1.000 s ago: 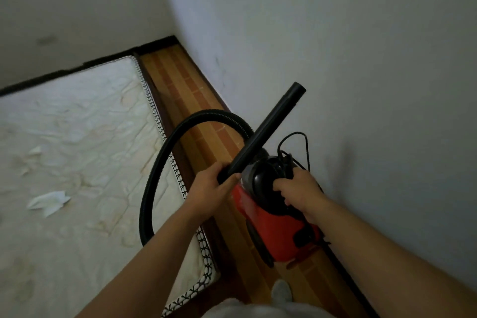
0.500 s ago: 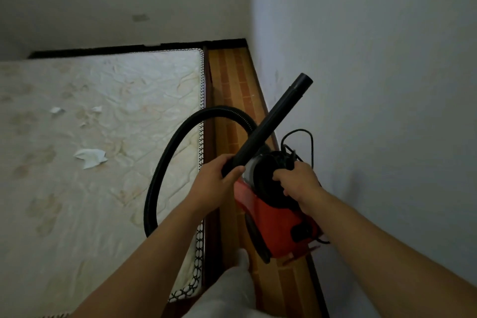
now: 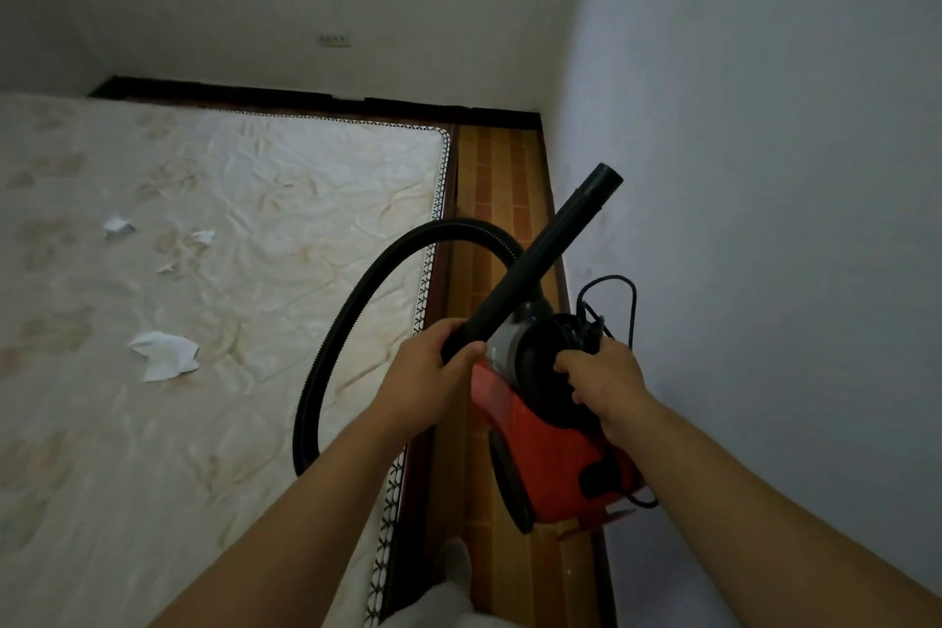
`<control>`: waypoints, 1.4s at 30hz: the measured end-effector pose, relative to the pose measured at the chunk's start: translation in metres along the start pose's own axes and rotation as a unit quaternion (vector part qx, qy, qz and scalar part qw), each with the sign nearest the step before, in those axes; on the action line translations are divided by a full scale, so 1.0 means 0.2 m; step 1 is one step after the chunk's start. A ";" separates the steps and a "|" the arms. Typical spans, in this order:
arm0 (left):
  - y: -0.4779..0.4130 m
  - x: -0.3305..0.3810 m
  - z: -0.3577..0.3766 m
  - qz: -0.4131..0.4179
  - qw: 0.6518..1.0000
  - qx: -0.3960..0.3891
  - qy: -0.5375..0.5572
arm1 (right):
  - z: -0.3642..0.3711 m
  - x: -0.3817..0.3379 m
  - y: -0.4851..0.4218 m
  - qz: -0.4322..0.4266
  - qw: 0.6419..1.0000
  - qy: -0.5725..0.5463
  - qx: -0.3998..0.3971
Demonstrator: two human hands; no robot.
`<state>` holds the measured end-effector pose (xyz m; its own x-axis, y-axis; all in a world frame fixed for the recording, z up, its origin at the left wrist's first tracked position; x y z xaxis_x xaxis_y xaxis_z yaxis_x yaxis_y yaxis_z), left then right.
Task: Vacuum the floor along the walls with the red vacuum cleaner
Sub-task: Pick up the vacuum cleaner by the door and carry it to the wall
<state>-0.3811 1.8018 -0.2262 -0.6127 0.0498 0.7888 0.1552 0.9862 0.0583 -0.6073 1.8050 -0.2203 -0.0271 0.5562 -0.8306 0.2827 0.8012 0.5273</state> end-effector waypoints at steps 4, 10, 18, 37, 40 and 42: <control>-0.38 0.03 -0.06 0.004 1.000 0.000 0.000 | 0.08 -0.25 -0.29 -0.016 1.000 -0.014 0.005; -0.89 0.09 -0.12 0.017 1.000 0.001 -0.002 | 0.16 -0.57 -0.71 -0.030 0.998 -0.047 0.019; -1.73 0.09 -0.12 0.001 0.999 0.024 -0.036 | 0.28 -0.96 -1.52 -0.025 0.998 -0.053 -0.017; -3.55 -0.02 -0.39 -0.041 0.995 0.083 0.043 | 0.64 -2.01 -3.06 -0.042 0.998 -0.009 -0.038; -3.85 -0.07 -0.45 -0.039 0.994 0.082 0.060 | 0.72 -2.16 -3.28 -0.035 0.999 -0.006 -0.026; -4.02 -0.08 -0.48 -0.040 0.994 0.074 0.074 | 0.76 -2.27 -3.41 -0.029 0.999 -0.002 -0.019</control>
<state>-0.4216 0.9919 -0.2269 -0.4966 -0.0437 0.8669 -0.0123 0.9990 0.0433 -0.6418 0.9730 -0.2300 -0.0378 0.5072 -0.8610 0.2448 0.8401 0.4841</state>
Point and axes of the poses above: each hand's wrist, its own y-axis away from the middle knuckle, its own z-axis out of the palm, x = y × z, the point moved 1 cm from there along -y, towards the middle knuckle, and after that the axes turned 11 degrees about -y, right-handed, at the moved point
